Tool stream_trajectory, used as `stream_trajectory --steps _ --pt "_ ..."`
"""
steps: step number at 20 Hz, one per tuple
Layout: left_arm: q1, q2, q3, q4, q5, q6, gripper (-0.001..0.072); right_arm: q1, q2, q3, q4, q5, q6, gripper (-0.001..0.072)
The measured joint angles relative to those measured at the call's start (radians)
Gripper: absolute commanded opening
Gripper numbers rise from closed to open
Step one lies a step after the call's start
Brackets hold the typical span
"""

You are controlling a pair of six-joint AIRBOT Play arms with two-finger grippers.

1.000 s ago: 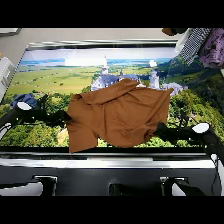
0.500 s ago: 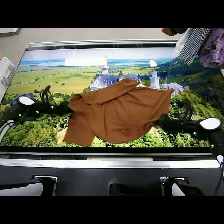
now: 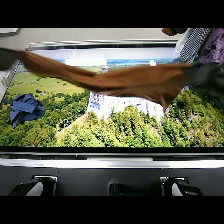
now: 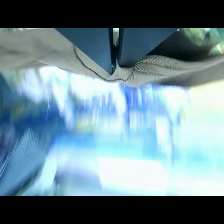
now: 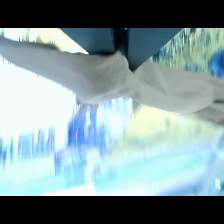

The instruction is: Fold the clothes and pants, and hang the long-sleeved shirts on hangers.

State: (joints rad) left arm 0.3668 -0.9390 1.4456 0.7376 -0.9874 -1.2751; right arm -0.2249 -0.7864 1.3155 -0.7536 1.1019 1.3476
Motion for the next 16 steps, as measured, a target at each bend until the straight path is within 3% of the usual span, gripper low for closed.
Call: stream_trajectory --steps 4,8,12,16 --pt "0.058 0.234 0.061 0.134 0.047 -0.121 0.0013 0.0 0.146 0.127 -0.064 0.026 0.1 0.0032" --pt "0.088 0.32 0.076 0.264 0.066 -0.217 0.0013 0.0 0.224 0.162 -0.1 0.059 0.204 0.0032" --pt "0.094 0.222 0.069 0.27 -0.003 -0.208 0.0014 0.0 0.166 0.155 -0.142 0.115 0.276 0.0032" --pt "0.045 -0.025 0.044 0.248 -0.042 -0.147 0.0014 0.0 -0.019 0.074 -0.156 0.125 0.307 0.0032"
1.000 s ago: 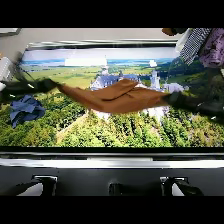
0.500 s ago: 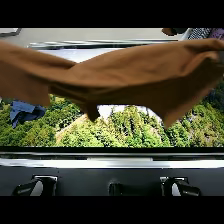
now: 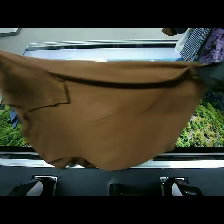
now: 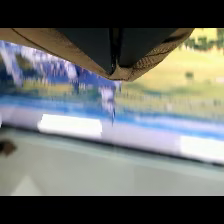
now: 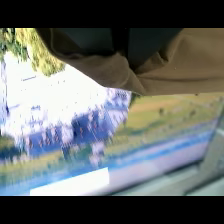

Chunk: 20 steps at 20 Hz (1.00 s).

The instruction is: Fold the clothes and pants, and hang the long-sleeved shirts on hangers.

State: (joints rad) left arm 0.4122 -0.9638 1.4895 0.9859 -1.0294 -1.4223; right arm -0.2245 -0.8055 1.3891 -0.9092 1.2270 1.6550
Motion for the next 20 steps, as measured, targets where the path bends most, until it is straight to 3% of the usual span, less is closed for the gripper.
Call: stream_trajectory --steps 5,9,12,13,15,16,20 --pt "-0.142 -0.393 -0.008 -0.01 0.078 0.083 0.0014 0.036 -0.351 -0.148 -0.014 -0.17 -0.048 0.0033" --pt "-0.235 -0.634 -0.008 -0.014 0.206 0.103 0.0015 0.075 -0.627 -0.185 0.066 -0.371 -0.067 0.0034" --pt "-0.276 -0.745 -0.007 -0.017 0.251 0.102 0.0035 0.103 -0.768 -0.194 0.13 -0.481 -0.074 0.0098" --pt "-0.283 -0.766 -0.007 -0.018 0.259 0.093 0.0132 0.11 -0.797 -0.195 0.142 -0.503 -0.074 0.0127" --pt "-0.285 -0.789 -0.003 -0.018 0.265 0.069 0.0465 0.118 -0.833 -0.196 0.153 -0.526 -0.076 0.0449" --pt "-0.278 -0.792 0.004 -0.018 0.251 0.053 0.0549 0.116 -0.84 -0.19 0.155 -0.522 -0.076 0.0519" --pt "-0.191 -0.753 0.041 -0.018 0.1 0.035 0.0549 0.026 -0.792 -0.16 0.117 -0.379 -0.11 0.055"
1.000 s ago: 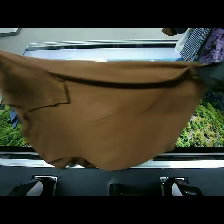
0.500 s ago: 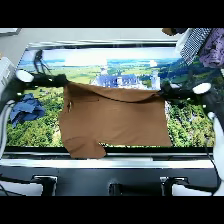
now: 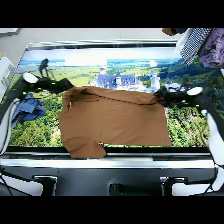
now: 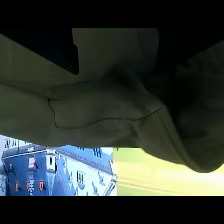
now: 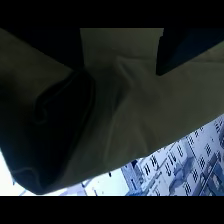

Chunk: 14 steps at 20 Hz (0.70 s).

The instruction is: Fold the clothes and pants, and hang the long-sleeved shirts on hangers.

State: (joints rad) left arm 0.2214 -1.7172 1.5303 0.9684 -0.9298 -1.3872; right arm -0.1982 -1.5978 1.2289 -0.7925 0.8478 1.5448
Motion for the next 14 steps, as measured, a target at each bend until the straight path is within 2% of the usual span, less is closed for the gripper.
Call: stream_trajectory --steps 6,9,14 --pt "0.196 0.159 -0.061 0.01 -0.323 0.0 0.0545 -0.291 0.164 -0.042 -0.129 0.36 -0.195 0.0519" --pt "0.259 0.243 -0.18 0.012 -0.387 0.0 0.0543 -0.389 0.217 -0.173 -0.166 0.459 -0.279 0.052" --pt "0.3 0.308 -0.352 0.011 -0.41 0.002 0.0543 -0.438 0.243 -0.391 -0.227 0.505 -0.368 0.0521"
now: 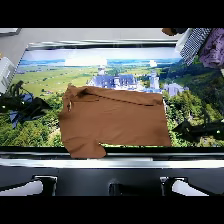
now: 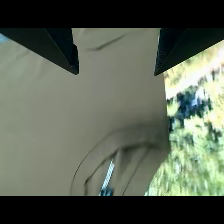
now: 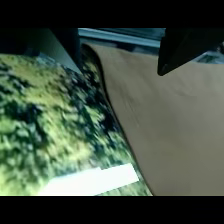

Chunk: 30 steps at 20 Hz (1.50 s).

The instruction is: Fold the clothes and pants, and hang the long-sleeved shirts on hangers.

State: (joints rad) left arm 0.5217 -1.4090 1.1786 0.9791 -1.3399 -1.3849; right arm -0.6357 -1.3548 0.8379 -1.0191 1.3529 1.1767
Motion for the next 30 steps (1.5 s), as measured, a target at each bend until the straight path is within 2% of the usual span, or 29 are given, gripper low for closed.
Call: stream_trajectory --steps 6,7,8,9,11,14,20,24,30 --pt "0.009 0.013 -0.06 0.0 0.016 0.0 0.0544 -0.01 0.006 -0.131 0.003 -0.008 -0.033 0.0517" --pt "0.009 0.013 -0.063 0.0 0.026 0.0 0.0544 -0.01 0.006 -0.143 0.01 -0.007 -0.033 0.0476" --pt "0.009 0.013 -0.065 0.0 0.03 -0.001 0.0544 -0.007 0.006 -0.154 0.013 -0.01 -0.034 0.0405" --pt "0.01 0.014 -0.067 0.0 0.031 -0.002 0.0544 0.001 0.006 -0.166 0.014 -0.016 -0.037 0.0299" --pt "0.012 0.019 -0.078 0.0 0.035 0.004 0.0543 0.027 0.005 -0.181 0.009 -0.04 -0.041 0.0035" --pt "0.037 0.057 -0.15 0.0 0.052 0.042 0.0543 0.057 0.006 -0.191 0.018 -0.063 -0.043 0.0032" --pt "0.12 0.162 -0.438 -0.029 0.09 0.159 0.0542 0.072 0.049 -0.196 0.033 -0.105 -0.043 0.0032" --pt "0.097 0.178 -0.565 -0.09 0.134 0.225 0.0543 0.074 0.084 -0.196 0.066 -0.099 -0.043 0.0032" --pt "0.026 0.174 -0.631 -0.136 0.171 0.253 0.0523 0.074 0.117 -0.196 0.103 -0.097 -0.043 0.0031"
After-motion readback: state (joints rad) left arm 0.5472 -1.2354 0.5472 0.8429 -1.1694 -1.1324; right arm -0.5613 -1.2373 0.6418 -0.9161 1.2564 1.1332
